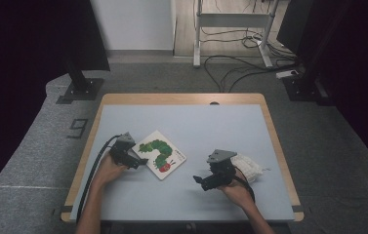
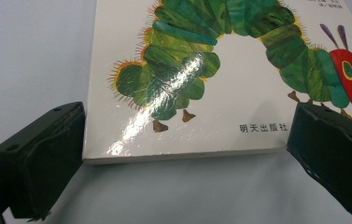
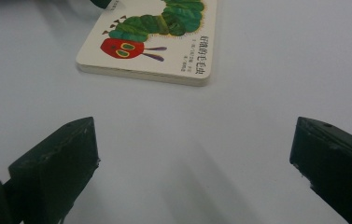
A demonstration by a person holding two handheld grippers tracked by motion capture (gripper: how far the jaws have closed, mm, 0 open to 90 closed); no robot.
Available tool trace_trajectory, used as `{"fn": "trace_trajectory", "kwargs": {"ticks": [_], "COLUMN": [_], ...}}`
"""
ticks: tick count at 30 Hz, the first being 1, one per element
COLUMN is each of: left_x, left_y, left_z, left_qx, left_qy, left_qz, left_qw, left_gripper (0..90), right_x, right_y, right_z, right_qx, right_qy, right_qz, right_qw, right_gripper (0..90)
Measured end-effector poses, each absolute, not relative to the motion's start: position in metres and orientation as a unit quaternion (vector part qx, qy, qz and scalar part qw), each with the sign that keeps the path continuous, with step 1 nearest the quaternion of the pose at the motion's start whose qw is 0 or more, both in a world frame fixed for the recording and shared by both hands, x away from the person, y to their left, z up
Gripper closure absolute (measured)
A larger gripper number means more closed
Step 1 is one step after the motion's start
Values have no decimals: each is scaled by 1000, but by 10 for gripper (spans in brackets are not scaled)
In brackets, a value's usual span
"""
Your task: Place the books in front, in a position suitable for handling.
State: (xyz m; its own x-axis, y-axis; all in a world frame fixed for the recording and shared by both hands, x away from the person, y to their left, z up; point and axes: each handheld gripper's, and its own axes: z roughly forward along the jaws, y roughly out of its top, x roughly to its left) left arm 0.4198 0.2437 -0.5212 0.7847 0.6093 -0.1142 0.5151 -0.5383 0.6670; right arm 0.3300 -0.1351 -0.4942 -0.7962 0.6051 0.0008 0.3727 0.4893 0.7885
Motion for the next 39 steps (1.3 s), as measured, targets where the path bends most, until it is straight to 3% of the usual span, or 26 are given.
{"fn": "trace_trajectory", "kwargs": {"ticks": [14,33,39], "left_x": [399,346,346], "left_y": [239,198,202], "left_z": [-522,-522,-510], "left_qx": [883,902,897], "left_qy": [306,246,245], "left_qz": [50,21,45], "left_qw": [353,354,366], "left_gripper": [0,0,0], "right_x": [330,342,346], "right_y": [-124,-117,-119], "right_z": [-503,-521,-526], "right_qx": [284,309,321], "right_qy": [856,856,854], "right_qz": [414,402,395], "right_qw": [122,103,106], "right_gripper": [14,0,0]}}
